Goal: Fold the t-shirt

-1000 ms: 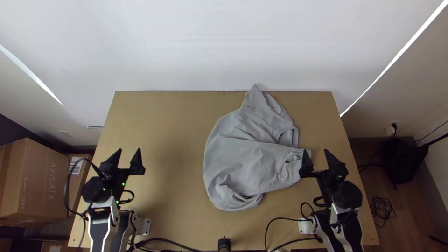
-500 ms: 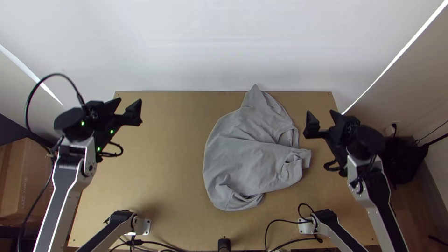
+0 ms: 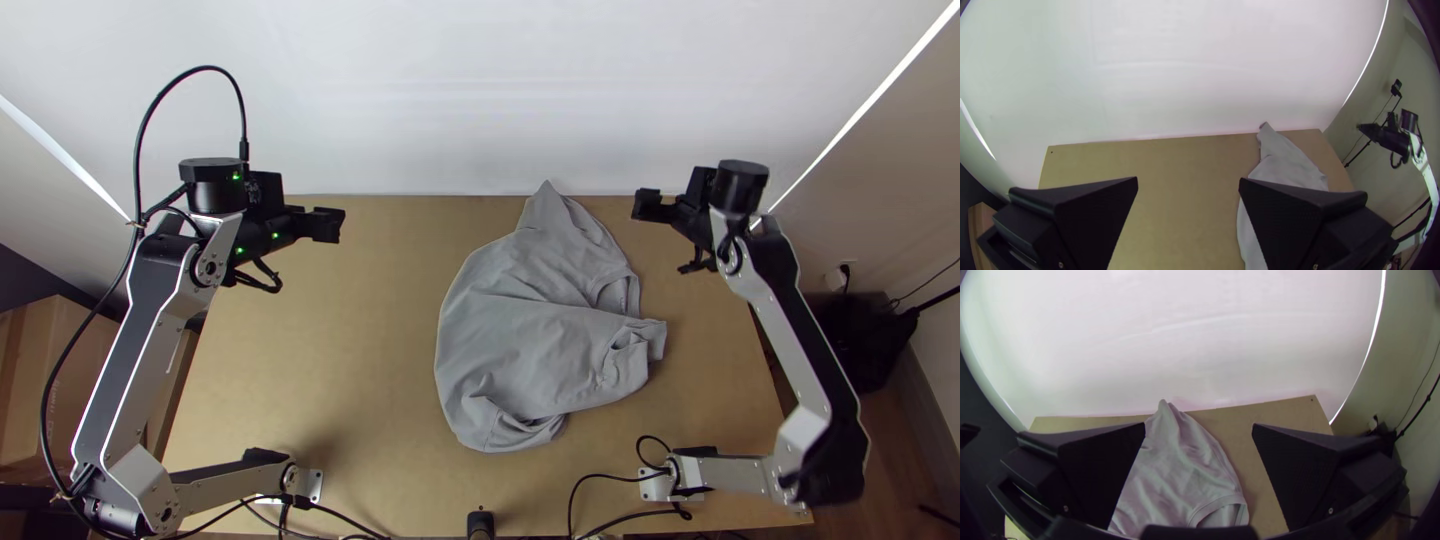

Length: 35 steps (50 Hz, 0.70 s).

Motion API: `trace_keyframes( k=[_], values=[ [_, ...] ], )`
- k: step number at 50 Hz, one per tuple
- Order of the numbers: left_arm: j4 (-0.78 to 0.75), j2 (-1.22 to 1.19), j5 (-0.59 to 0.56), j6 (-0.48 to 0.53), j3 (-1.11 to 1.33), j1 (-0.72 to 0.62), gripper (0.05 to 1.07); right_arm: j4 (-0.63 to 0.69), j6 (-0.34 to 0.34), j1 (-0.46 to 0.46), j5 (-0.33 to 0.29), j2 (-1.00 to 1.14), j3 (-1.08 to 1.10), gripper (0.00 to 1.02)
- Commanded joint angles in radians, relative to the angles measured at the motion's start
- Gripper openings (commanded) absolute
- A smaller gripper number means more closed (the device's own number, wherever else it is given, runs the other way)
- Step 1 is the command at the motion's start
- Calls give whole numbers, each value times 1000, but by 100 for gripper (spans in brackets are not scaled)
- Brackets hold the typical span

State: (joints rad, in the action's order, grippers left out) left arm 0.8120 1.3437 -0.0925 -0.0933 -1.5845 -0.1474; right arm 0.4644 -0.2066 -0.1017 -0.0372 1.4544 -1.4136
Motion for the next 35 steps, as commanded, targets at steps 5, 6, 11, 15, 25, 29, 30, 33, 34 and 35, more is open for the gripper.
trace_keyframes(
  k=[5, 6, 11, 15, 25, 29, 30, 33, 34, 35],
  values=[
    [67, 0, -1, -20, -51, -20, 103, 37, -91, 26, -21, 207, -130, 99],
    [76, 0, -1, -22, -52, -23, 102, 42, -97, 26, -21, 230, -143, 99],
    [110, 6, -4, -36, -52, -27, 102, 88, -116, 26, -30, 331, -214, 99],
    [122, 11, -15, -62, -46, -27, 102, 138, -122, 26, -36, 423, -292, 99],
    [124, 5, -75, -94, -17, -6, 103, 410, -132, 37, -36, 710, -621, 98],
    [122, 5, -75, -94, -8, 12, 103, 424, -132, 37, -38, 762, -663, 98],
    [124, 5, -75, -94, -5, 17, 103, 424, -134, 37, -38, 773, -671, 98],
    [124, 5, -76, -94, 1, 25, 102, 424, -134, 36, -38, 814, -711, 94],
    [124, 5, -76, -92, 3, 29, 102, 424, -134, 36, -36, 830, -725, 92],
    [124, 3, -76, -92, 4, 32, 102, 424, -134, 36, -36, 839, -736, 91]
  ],
)
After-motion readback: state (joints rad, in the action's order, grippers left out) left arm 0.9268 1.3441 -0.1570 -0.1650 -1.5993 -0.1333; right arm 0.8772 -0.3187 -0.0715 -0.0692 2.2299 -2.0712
